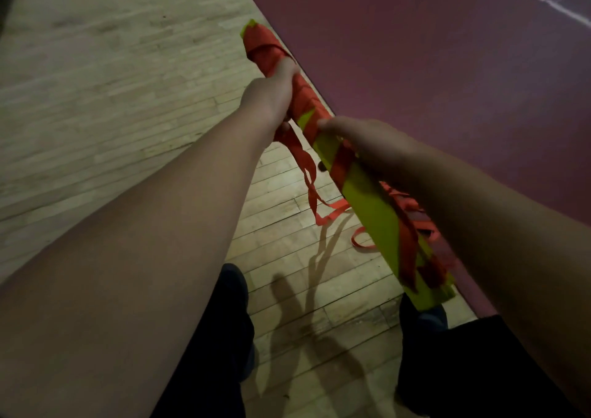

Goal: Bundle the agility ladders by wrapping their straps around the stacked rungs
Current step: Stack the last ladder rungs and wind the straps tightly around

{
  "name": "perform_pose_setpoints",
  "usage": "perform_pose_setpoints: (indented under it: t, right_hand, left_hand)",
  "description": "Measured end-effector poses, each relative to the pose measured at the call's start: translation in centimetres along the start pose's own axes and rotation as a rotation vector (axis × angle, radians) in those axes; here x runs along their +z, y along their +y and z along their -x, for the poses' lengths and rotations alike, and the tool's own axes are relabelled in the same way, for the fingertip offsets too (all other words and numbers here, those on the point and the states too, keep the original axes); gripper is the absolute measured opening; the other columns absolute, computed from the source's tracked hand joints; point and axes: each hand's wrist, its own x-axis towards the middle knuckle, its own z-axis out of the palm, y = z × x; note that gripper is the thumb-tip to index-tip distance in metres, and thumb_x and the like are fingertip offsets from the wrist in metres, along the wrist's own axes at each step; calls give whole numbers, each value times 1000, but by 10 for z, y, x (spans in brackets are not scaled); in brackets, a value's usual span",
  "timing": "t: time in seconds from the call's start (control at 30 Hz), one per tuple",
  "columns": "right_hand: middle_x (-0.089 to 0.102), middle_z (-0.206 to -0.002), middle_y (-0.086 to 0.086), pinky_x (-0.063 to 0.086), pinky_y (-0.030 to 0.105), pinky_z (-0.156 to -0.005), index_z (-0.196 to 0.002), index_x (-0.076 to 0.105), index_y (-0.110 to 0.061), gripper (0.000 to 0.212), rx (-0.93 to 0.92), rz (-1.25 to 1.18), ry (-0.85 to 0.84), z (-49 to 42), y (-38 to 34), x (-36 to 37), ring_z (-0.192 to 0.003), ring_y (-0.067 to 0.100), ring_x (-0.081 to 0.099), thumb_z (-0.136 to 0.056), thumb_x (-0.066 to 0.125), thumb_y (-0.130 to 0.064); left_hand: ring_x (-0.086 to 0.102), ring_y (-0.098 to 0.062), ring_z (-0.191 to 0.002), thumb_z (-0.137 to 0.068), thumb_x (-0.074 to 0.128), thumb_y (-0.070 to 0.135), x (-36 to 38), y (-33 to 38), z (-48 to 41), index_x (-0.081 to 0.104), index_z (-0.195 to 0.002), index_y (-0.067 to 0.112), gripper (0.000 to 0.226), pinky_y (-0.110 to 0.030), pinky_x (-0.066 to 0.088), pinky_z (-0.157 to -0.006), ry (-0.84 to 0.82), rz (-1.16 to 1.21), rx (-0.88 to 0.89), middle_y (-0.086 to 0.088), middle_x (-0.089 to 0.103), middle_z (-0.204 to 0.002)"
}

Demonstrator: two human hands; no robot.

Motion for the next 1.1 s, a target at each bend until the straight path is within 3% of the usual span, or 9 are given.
perform_pose_setpoints:
  t: [0.07,0.2,0.3,0.5,0.6,0.7,0.8,1.0,1.1]
  right_hand:
    - [77,-89,10,62,28,-62,-121,66,-16,47,16,-217,-201,11,-2,-7,-72,17,76,-107,48,-58]
    - [67,-85,9,61,38,-66,-130,61,-7,67,68,-272,-315,7,11,-12,-74,24,69,-103,50,-67]
    - [66,-85,6,57,38,-64,-128,62,-8,71,61,-178,-209,-2,19,-12,-67,20,64,-98,57,-73]
    - [72,-99,10,59,35,-63,-117,64,-22,48,-74,68,-9,-4,30,-10,-75,21,69,-101,57,-67]
    - [73,-95,8,57,34,-61,-111,63,-22,46,-109,154,120,-11,31,-4,-73,20,70,-100,59,-67]
    - [70,-97,5,54,33,-65,-119,57,-25,44,-149,253,232,-17,34,-1,-80,18,68,-99,63,-64]
    - [61,-99,-2,44,29,-60,-127,48,-27,41,-159,336,319,-17,34,1,-80,12,61,-101,68,-51]
    - [58,-111,6,45,31,-61,-135,44,-21,44,-171,300,300,-19,29,7,-84,16,60,-100,63,-39]
    - [62,-116,4,52,37,-79,-139,48,-21,48,-132,203,246,-17,21,4,-98,19,62,-104,55,-53]
  left_hand:
    - [66,-21,-69,-92,53,68,-3,3,-3,69,-98,21,50,-36,58,-70,-26,84,31,1,65,-80]
    - [68,-23,-72,-96,51,65,-9,4,-10,67,-94,21,47,-36,60,-68,-87,105,101,0,65,-80]
    - [73,-21,-66,-99,45,65,-14,0,-10,75,-101,12,61,-40,67,-76,-106,-44,148,-5,79,-81]
    - [78,-21,-64,-108,28,72,-11,-5,2,77,-100,6,82,-34,66,-66,-167,-177,194,-5,81,-76]
    - [78,-20,-63,-110,29,70,-5,-3,8,74,-104,7,78,-31,65,-60,-191,-241,193,-4,81,-76]
    - [78,-20,-67,-111,30,69,-1,-3,13,72,-111,8,74,-37,68,-70,-263,-200,161,-6,82,-82]
    - [78,-20,-71,-110,29,72,0,-3,17,73,-114,11,76,-33,65,-62,-373,-153,108,-7,83,-88]
    - [72,-16,-63,-100,45,81,6,-9,16,78,-102,15,74,-31,60,-64,-313,-135,75,-2,82,-83]
    - [62,-12,-54,-95,61,76,4,-13,9,78,-93,13,65,-30,55,-63,-211,-53,101,1,77,-72]
